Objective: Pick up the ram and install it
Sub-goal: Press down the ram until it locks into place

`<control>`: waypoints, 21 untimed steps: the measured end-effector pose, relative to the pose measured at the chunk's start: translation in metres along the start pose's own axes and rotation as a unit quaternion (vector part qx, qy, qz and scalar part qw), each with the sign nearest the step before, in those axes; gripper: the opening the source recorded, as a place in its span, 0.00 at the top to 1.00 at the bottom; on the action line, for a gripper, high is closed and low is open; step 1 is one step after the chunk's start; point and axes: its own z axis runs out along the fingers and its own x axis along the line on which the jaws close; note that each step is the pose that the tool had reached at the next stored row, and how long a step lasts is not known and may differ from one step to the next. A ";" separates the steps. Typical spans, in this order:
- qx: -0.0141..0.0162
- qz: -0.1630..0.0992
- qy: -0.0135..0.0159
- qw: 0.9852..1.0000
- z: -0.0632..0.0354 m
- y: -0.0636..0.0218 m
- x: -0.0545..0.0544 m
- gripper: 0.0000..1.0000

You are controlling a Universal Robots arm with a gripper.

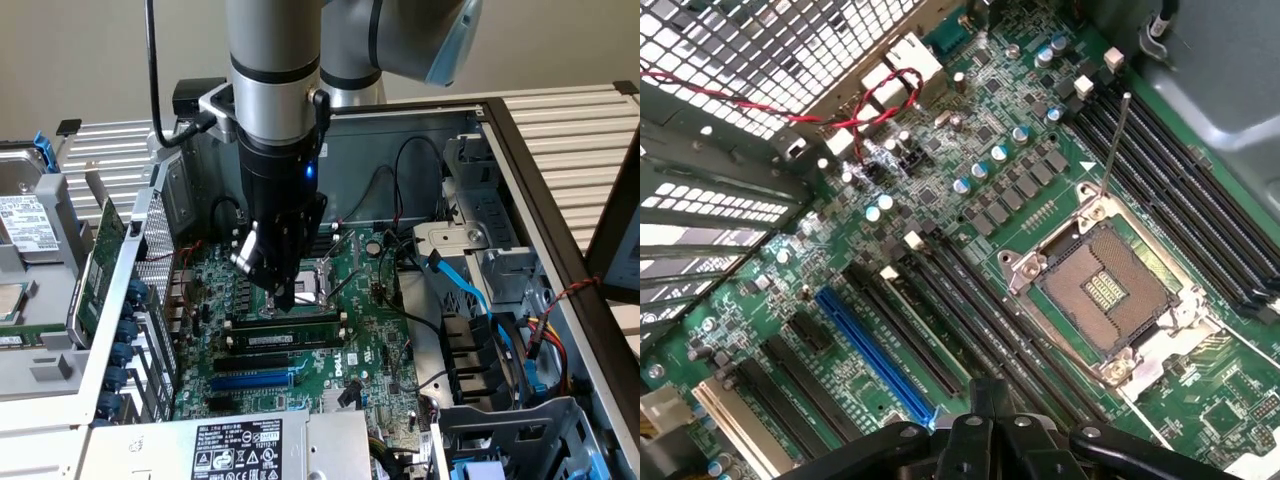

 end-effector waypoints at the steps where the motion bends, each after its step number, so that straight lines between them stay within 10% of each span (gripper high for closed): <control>1: 0.000 0.006 0.000 1.000 0.0002 0.0000 0.000 0.89; 17: 0.013 0.094 0.007 0.995 0.0041 0.0000 0.000 0.89; 19: 0.014 0.117 0.009 0.993 0.0049 -0.0001 0.000 0.89; 21: 0.014 0.157 0.010 0.988 0.0052 0.0000 0.000 0.89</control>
